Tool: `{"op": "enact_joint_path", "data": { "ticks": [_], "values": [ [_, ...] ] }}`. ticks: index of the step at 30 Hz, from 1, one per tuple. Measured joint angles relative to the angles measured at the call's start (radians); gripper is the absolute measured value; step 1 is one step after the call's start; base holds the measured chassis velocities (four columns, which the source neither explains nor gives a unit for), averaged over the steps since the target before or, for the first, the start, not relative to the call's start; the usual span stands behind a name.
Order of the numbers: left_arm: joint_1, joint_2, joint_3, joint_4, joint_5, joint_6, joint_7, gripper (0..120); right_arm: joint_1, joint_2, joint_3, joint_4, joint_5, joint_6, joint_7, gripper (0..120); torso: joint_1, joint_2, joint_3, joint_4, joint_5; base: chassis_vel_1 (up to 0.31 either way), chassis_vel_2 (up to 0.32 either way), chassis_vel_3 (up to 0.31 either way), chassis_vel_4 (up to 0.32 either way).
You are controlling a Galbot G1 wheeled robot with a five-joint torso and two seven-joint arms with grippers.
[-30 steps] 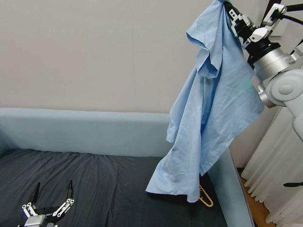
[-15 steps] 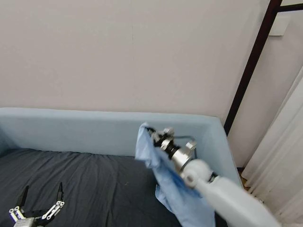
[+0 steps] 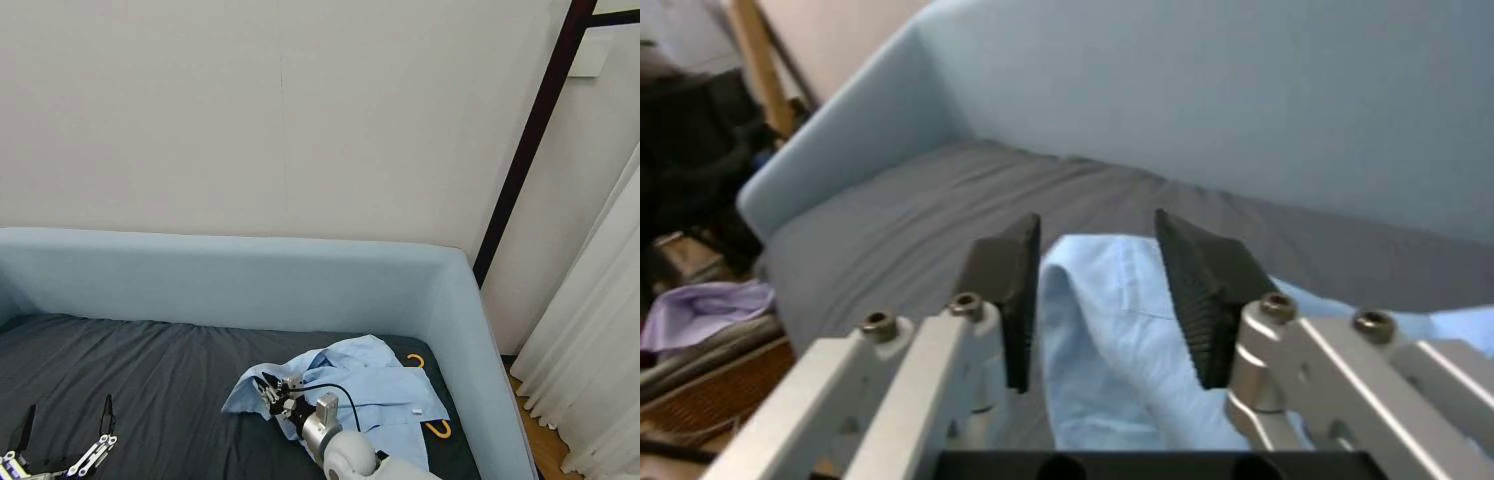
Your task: Pick up the clothes from the sofa and hang them on the clothes hanger.
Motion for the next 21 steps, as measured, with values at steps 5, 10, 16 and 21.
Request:
{"op": "enact_joint_path", "data": {
  "ticks": [5, 10, 16, 21],
  "values": [
    [-0.015, -0.005, 0.02, 0.012, 0.014, 0.003, 0.0, 100, -0.012, -0.08, 0.014, 0.059, -0.077, 0.001, -0.113, 57, 0.0, 0.0, 0.0, -0.0001, 0.0001, 0.0, 0.0, 0.0, 0.0],
    [-0.023, -0.004, 0.023, 0.019, 0.017, 0.012, 0.0, 100, -0.007, -0.121, 0.063, 0.055, -0.077, -0.019, -0.06, 75, 0.0, 0.0, 0.0, 0.0, 0.0003, 0.0, 0.0, 0.0, 0.0],
    [-0.026, -0.004, 0.027, 0.031, 0.021, 0.013, 0.001, 100, 0.03, -0.098, 0.165, -0.057, -0.058, -0.052, -0.007, 97, 0.0, 0.0, 0.0, 0.0003, 0.0004, 0.0, 0.0, 0.0, 0.0],
    [-0.025, -0.004, 0.027, 0.031, 0.022, 0.012, 0.001, 100, 0.074, -0.067, 0.252, -0.194, -0.167, -0.126, -0.119, 100, 0.0, 0.0, 0.0, 0.0, 0.0, 0.0, 0.0, 0.0, 0.0]
  ]
}}
